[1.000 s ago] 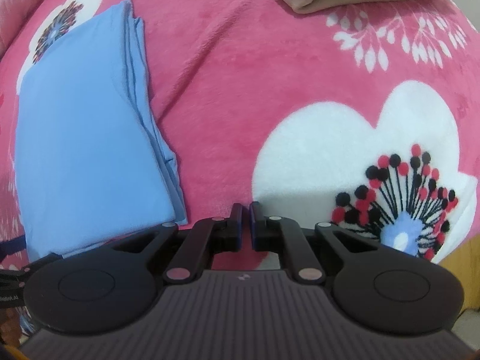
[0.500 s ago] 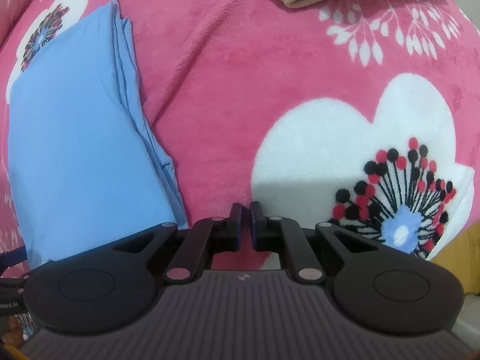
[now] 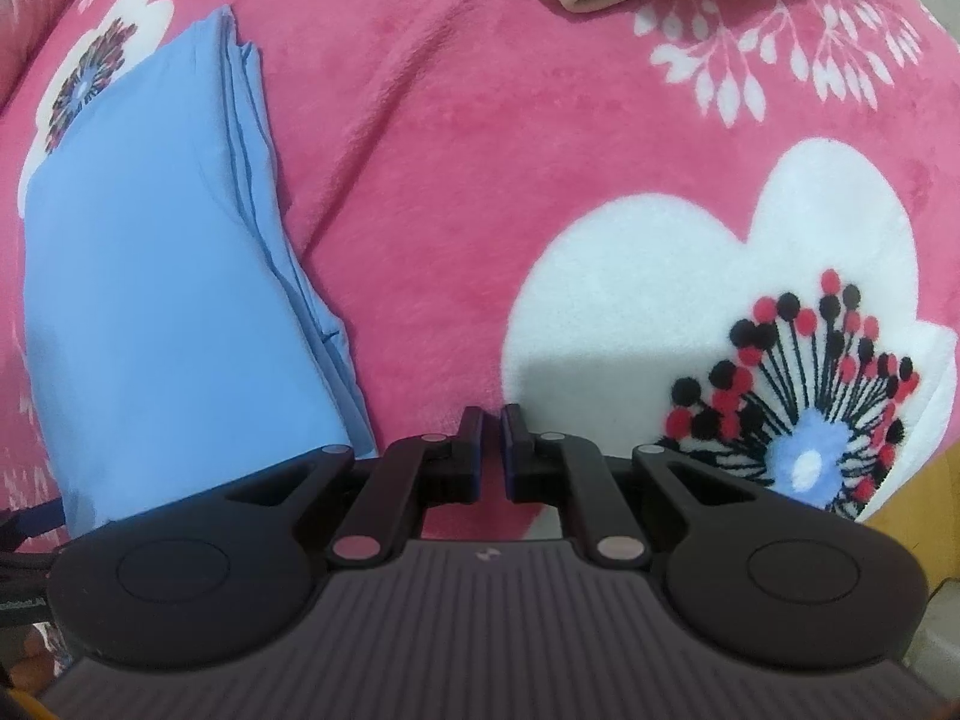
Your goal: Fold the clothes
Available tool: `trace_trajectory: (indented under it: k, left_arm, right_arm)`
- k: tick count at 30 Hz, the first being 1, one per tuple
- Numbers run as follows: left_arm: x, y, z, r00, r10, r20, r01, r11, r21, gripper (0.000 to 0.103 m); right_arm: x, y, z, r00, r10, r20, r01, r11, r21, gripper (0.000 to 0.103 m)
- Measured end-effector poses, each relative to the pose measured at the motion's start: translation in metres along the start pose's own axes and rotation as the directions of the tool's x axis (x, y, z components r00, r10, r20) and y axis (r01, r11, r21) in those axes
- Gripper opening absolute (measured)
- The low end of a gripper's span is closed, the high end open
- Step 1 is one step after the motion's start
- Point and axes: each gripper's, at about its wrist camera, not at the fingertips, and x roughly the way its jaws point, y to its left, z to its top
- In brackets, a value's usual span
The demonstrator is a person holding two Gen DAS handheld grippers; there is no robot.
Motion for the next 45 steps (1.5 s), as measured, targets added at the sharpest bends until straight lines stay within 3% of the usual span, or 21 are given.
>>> trace_trajectory:
  k: [6,17,20,29,40,42,43,45]
  left_arm:
    - [0.001,-0.003,0.003,1.0,-0.001,-0.01,0.001,1.0,-0.001,0.103]
    - [0.0,0.002,-0.004,1.0,-0.003,-0.023,0.003,1.0,-0.004,0.103]
    - [0.0,0.001,-0.005,1.0,-0.003,-0.024,0.003,1.0,0.0,0.103]
    - [0.001,-0.006,-0.009,1.0,0.021,-0.021,-0.02,1.0,0.023,0.103]
    - [-0.001,-0.011,-0.02,1.0,0.024,0.017,-0.025,0.998,0.058,0.103]
    - [-0.003,-0.01,-0.022,1.0,0.016,0.023,-0.017,0.998,0.055,0.103]
    - [-0.004,-0.009,-0.023,1.0,0.012,0.025,-0.013,0.999,0.049,0.103]
    - [-0.007,-0.006,-0.024,0.999,0.005,0.034,-0.006,1.0,0.022,0.103]
  right_arm:
    - [0.004,0.005,-0.007,1.0,0.007,0.002,-0.007,1.0,-0.004,0.006]
    - [0.009,-0.011,-0.056,0.999,0.027,0.022,-0.028,0.998,0.056,0.007]
    - [0.011,-0.017,-0.055,0.999,0.035,0.022,-0.037,0.995,0.089,0.007]
    - [0.017,-0.023,-0.055,1.0,0.015,0.026,-0.016,0.999,0.049,0.007]
    - [0.02,-0.07,-0.055,0.988,0.154,0.028,-0.156,0.963,0.217,0.008]
    - [0.005,-0.048,-0.066,0.989,0.145,0.01,-0.144,0.974,0.174,0.008]
    - [-0.017,-0.012,-0.075,0.992,0.127,0.019,-0.128,0.984,0.121,0.009]
    - [-0.032,0.006,-0.079,0.992,0.091,0.088,-0.087,0.995,-0.055,0.009]
